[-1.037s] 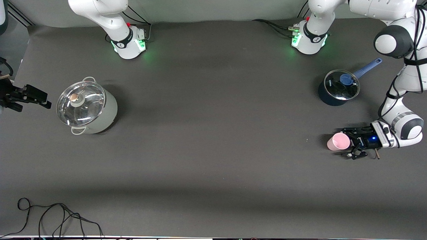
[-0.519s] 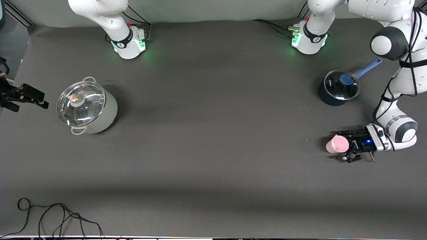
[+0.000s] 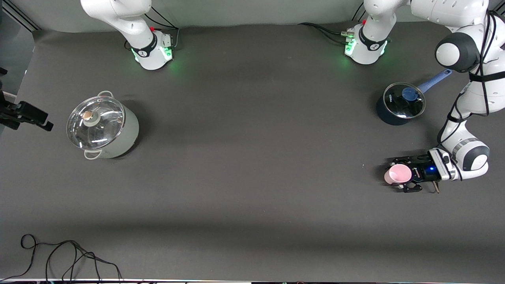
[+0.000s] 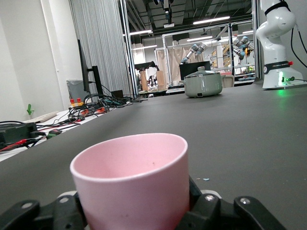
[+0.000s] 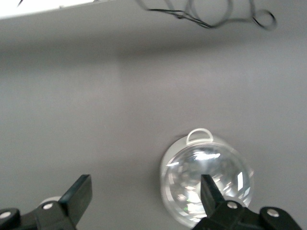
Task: Transfer pink cup from left to right arm
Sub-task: 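Carry the pink cup with the left gripper toward the glass pot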
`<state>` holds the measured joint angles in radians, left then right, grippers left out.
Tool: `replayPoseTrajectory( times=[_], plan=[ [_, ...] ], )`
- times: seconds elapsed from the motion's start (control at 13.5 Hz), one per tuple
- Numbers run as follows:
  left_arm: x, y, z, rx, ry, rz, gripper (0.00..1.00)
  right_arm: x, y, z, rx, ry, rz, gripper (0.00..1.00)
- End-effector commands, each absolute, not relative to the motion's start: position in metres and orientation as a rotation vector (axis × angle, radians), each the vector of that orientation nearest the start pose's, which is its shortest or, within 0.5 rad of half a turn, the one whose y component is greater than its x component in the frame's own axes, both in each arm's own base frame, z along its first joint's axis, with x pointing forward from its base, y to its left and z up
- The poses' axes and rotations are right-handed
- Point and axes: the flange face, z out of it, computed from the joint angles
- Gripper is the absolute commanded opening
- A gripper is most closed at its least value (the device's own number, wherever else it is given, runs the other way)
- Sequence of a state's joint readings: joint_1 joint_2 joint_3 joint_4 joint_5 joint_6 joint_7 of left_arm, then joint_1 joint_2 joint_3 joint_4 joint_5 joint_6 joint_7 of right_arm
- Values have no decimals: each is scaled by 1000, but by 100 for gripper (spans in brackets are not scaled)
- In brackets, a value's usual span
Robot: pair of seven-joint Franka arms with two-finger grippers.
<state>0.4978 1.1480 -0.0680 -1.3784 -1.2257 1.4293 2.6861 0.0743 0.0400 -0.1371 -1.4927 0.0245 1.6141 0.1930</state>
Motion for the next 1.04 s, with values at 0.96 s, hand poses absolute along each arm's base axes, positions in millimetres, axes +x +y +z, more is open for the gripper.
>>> replayPoseTrajectory(
  times=[0.96],
  plan=[
    [701, -182, 132, 1169, -1168, 1578, 0, 555, -12, 649, -2979, 943, 17, 100]
  ],
)
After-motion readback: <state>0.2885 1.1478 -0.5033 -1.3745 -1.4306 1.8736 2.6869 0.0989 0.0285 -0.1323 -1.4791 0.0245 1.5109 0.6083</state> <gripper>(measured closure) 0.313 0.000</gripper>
